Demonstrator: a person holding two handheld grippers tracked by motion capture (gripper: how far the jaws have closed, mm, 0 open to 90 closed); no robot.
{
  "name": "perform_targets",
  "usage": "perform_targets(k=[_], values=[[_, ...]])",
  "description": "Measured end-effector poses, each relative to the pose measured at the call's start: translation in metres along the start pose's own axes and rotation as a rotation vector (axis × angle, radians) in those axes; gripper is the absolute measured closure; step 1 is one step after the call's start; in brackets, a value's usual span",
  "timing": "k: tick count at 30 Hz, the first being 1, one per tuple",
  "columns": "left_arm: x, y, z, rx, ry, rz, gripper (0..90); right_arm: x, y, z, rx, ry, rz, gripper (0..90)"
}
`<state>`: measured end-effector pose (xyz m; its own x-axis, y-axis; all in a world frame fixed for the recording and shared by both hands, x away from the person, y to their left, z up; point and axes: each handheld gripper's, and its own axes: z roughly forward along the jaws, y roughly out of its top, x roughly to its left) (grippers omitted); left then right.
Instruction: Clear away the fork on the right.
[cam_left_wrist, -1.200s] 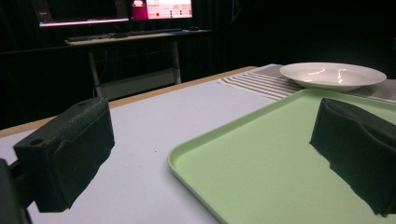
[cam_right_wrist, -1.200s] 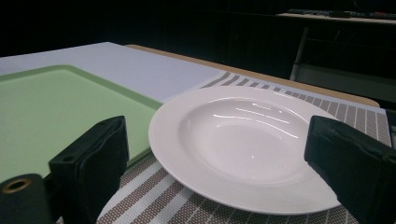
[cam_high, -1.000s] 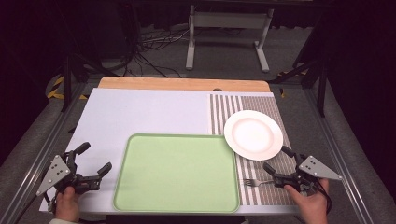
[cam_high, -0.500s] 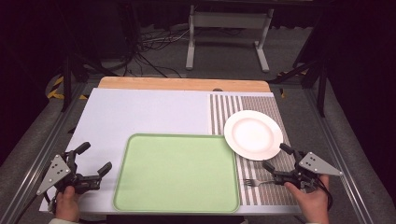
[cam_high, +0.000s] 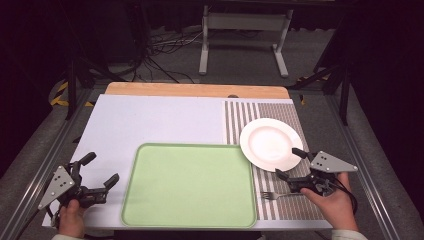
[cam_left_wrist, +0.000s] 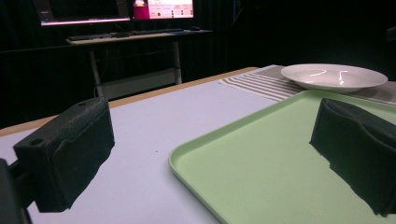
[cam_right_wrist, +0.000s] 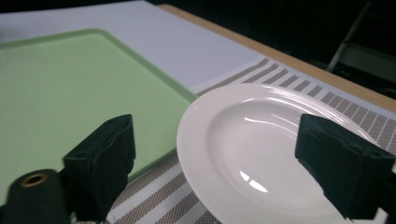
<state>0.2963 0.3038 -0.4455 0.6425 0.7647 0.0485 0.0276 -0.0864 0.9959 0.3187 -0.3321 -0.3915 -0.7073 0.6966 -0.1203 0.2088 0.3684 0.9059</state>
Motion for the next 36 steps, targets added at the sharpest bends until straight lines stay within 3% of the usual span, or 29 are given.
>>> perform_targets(k=[4, 5, 10, 17, 31, 36], values=[[-0.001, 0.000, 0.001, 0.002, -0.003, -0.005, 0.4, 0.003, 0.010, 0.000, 0.098, 0.025, -0.044, 18.7], [-0.001, 0.000, 0.001, 0.002, -0.003, -0.005, 0.4, 0.003, 0.010, 0.000, 0.098, 0.025, -0.044, 18.7], [0.000, 0.000, 0.000, 0.001, -0.001, -0.002, 0.4, 0.004, 0.017, 0.006, 0.232, 0.064, -0.129, 19.1], [0.000, 0.000, 0.000, 0.001, -0.003, -0.003, 0.4, 0.007, 0.024, 0.012, 0.362, 0.104, -0.181, 20.7], [0.000, 0.000, 0.000, 0.000, -0.002, -0.006, 0.4, 0.007, 0.035, 0.016, 0.490, 0.160, -0.253, 20.3], [0.001, 0.000, 0.000, -0.002, -0.001, -0.006, 0.4, 0.008, 0.037, 0.019, 0.552, 0.192, -0.300, 20.6]])
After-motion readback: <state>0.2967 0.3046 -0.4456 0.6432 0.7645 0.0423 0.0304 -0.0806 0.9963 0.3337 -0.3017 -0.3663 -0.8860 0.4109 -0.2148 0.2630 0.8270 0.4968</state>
